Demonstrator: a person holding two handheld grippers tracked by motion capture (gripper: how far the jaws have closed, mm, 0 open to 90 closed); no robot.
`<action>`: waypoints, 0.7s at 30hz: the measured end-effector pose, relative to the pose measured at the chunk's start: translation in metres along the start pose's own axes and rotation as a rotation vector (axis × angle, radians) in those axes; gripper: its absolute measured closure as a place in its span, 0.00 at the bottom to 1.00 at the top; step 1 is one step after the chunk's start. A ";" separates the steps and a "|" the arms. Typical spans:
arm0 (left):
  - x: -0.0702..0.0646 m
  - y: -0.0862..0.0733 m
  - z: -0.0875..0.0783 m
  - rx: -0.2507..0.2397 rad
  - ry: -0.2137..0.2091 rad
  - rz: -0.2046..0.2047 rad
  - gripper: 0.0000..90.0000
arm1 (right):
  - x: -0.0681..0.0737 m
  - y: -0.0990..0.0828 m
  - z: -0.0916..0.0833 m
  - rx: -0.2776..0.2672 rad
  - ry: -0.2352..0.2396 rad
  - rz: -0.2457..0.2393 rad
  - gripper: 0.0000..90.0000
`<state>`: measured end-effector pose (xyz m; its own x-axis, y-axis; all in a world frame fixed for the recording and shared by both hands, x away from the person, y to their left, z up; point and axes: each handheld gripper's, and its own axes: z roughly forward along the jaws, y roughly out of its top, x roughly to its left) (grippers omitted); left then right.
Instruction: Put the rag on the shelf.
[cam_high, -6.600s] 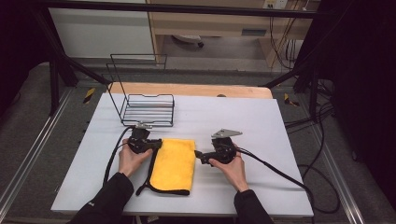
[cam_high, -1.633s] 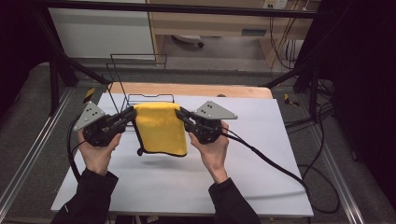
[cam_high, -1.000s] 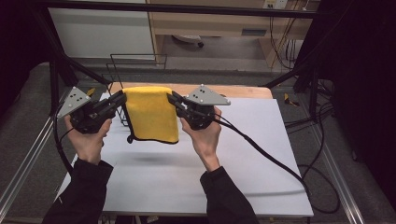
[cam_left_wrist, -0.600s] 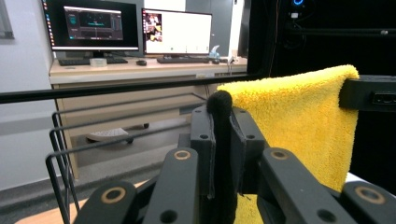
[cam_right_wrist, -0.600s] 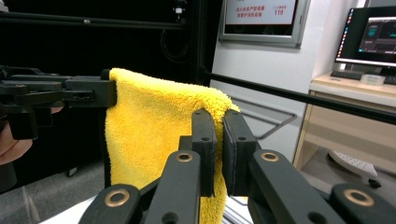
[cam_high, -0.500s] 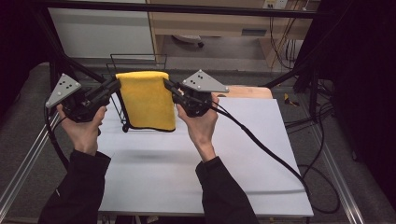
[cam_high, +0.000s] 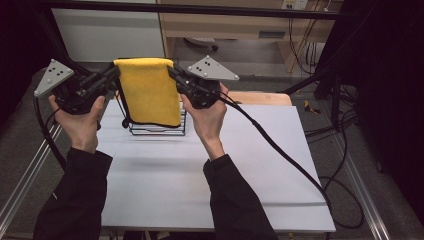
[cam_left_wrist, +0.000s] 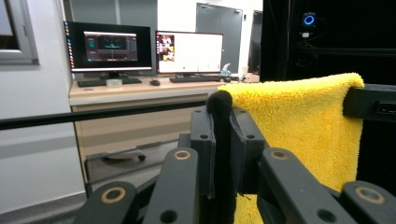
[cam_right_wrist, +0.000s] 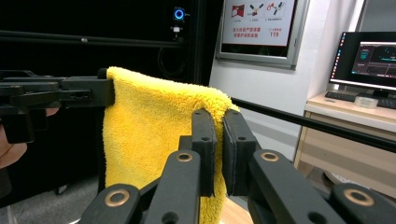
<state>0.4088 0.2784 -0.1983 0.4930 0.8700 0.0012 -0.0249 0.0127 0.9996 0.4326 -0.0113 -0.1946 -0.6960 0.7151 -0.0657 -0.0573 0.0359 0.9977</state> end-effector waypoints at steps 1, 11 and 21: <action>0.001 0.002 0.001 -0.002 0.003 0.005 0.90 | 0.000 0.002 0.002 -0.002 -0.001 0.000 0.94; 0.012 0.019 0.007 -0.038 0.021 -0.001 0.90 | -0.004 0.020 0.019 -0.031 -0.005 -0.011 0.94; 0.021 0.032 0.012 -0.082 0.036 -0.013 0.90 | -0.006 0.039 0.032 -0.058 -0.014 -0.032 0.94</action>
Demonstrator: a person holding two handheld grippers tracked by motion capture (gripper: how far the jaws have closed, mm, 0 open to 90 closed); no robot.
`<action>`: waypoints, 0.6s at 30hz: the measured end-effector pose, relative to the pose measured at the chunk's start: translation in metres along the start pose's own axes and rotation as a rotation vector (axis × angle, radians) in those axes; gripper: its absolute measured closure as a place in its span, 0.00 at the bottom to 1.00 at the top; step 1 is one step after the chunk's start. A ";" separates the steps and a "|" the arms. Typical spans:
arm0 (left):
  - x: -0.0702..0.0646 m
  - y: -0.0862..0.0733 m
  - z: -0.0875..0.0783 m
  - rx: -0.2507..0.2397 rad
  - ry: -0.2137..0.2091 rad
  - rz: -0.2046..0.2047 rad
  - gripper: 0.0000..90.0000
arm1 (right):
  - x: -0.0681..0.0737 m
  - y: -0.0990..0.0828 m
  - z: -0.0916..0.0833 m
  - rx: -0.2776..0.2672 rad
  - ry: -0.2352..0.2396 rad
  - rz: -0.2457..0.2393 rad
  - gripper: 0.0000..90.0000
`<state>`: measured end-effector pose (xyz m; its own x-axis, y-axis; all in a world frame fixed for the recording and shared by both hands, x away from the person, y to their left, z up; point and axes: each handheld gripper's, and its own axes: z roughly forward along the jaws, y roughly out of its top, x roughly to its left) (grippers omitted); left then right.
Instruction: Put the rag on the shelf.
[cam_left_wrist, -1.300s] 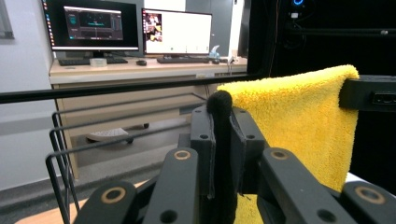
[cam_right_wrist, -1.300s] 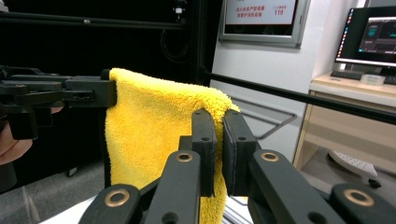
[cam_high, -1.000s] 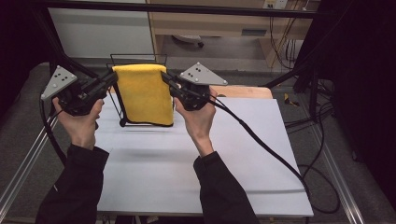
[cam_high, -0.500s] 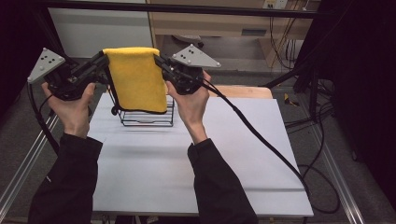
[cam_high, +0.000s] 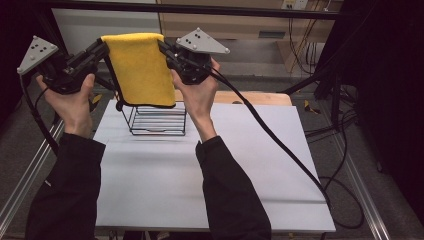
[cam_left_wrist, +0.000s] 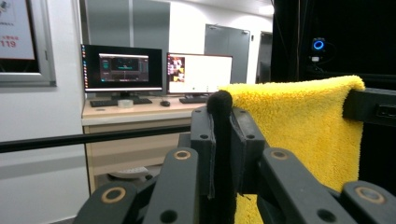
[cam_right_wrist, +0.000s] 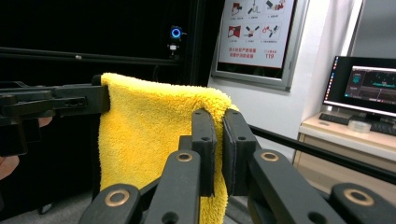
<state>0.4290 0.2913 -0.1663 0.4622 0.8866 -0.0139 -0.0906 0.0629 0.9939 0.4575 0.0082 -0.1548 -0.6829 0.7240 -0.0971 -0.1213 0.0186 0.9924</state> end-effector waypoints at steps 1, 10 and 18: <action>0.001 0.002 0.001 -0.002 0.003 0.002 0.90 | 0.000 0.002 0.001 -0.001 0.001 -0.005 0.94; 0.013 0.015 0.005 -0.030 0.029 -0.002 0.90 | 0.003 0.015 0.017 -0.019 0.001 -0.022 0.94; 0.022 0.025 0.010 -0.062 0.046 -0.007 0.90 | 0.004 0.028 0.030 -0.051 -0.002 -0.029 0.94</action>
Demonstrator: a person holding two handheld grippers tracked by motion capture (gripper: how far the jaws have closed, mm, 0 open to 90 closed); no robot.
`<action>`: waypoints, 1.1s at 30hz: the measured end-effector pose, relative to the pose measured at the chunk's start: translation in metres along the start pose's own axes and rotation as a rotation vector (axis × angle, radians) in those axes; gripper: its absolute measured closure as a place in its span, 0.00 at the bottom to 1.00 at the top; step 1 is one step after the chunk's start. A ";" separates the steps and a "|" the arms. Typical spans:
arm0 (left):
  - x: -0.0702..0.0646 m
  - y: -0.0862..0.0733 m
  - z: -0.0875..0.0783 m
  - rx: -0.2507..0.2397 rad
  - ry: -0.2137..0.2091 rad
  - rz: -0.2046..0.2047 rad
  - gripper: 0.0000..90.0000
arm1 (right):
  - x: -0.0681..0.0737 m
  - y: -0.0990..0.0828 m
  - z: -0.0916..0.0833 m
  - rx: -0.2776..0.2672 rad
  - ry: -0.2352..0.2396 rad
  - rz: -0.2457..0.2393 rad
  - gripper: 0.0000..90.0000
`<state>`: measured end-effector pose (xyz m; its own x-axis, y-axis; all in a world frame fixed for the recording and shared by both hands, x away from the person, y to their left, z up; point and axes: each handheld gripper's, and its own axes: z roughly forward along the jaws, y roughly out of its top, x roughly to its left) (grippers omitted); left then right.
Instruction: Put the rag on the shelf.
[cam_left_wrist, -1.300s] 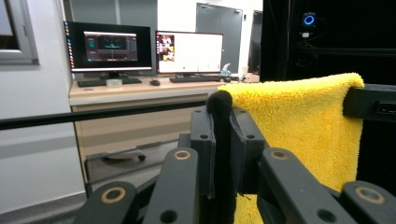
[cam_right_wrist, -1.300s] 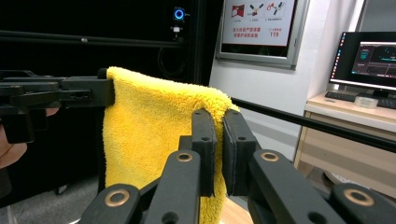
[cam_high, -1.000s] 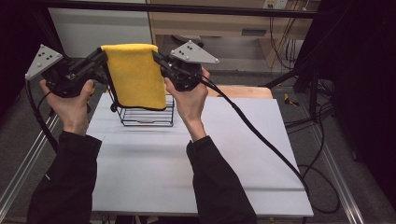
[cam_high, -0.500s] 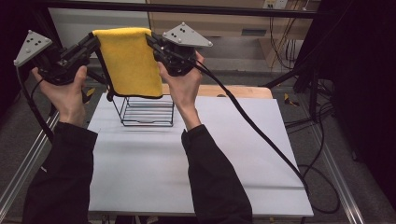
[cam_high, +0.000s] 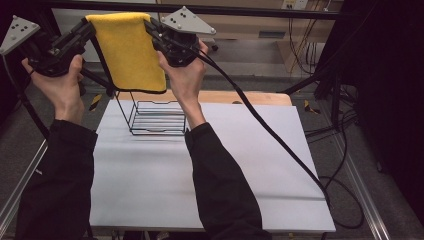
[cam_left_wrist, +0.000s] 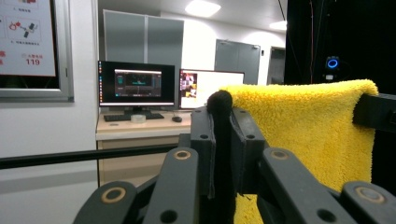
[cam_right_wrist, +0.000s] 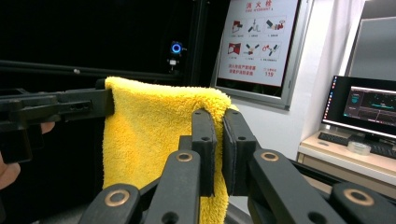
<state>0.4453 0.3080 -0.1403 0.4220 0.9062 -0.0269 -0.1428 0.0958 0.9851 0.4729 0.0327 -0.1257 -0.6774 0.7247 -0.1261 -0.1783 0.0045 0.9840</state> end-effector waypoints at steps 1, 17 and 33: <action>0.001 0.002 0.001 0.000 0.002 0.002 0.90 | -0.001 0.001 0.002 -0.003 0.001 -0.001 0.94; 0.008 0.007 0.035 0.020 0.029 -0.002 0.90 | -0.018 0.005 0.024 0.004 -0.039 0.008 0.94; 0.016 0.005 0.069 0.049 0.037 0.024 0.90 | -0.040 0.001 0.041 0.032 -0.070 0.016 0.94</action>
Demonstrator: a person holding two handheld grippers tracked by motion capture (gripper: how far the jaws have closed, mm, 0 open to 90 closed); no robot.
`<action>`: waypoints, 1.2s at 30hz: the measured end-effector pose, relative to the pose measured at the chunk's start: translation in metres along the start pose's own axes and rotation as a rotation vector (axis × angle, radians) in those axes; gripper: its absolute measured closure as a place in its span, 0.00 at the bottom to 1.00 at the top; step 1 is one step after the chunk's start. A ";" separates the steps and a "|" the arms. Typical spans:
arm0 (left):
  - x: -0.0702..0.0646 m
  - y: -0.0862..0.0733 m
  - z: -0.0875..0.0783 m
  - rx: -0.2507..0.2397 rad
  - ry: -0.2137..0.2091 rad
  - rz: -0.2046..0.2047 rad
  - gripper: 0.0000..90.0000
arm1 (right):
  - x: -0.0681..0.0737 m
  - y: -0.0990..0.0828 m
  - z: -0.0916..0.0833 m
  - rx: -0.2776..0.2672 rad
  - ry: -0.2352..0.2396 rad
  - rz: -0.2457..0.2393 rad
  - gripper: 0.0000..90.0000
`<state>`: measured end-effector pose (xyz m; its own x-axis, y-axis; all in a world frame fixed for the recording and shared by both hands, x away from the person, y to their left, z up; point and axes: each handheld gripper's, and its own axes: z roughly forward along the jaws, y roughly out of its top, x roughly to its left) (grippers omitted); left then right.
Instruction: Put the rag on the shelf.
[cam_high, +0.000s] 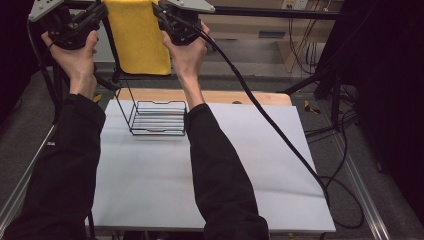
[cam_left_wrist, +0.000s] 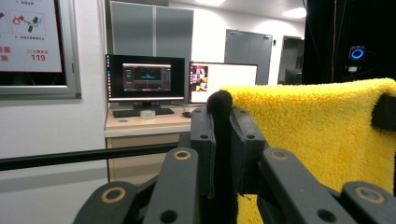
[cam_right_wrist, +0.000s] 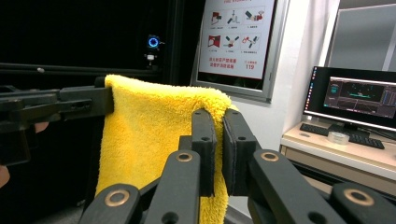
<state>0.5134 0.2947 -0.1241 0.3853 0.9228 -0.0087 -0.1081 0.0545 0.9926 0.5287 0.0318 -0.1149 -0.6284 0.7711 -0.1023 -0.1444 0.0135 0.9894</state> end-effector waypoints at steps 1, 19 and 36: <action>0.001 0.001 0.002 0.001 -0.001 0.001 0.90 | -0.001 0.000 0.001 0.000 -0.002 0.001 0.94; 0.011 -0.036 0.007 0.062 -0.042 0.020 0.90 | -0.006 -0.035 0.007 0.070 0.014 -0.020 0.94; 0.006 -0.066 -0.016 0.110 -0.081 0.042 0.90 | -0.004 -0.067 -0.006 0.115 0.047 0.012 0.94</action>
<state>0.5086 0.3029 -0.1919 0.4559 0.8892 0.0380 -0.0260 -0.0294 0.9992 0.5365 0.0246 -0.1817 -0.6651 0.7410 -0.0924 -0.0498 0.0794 0.9956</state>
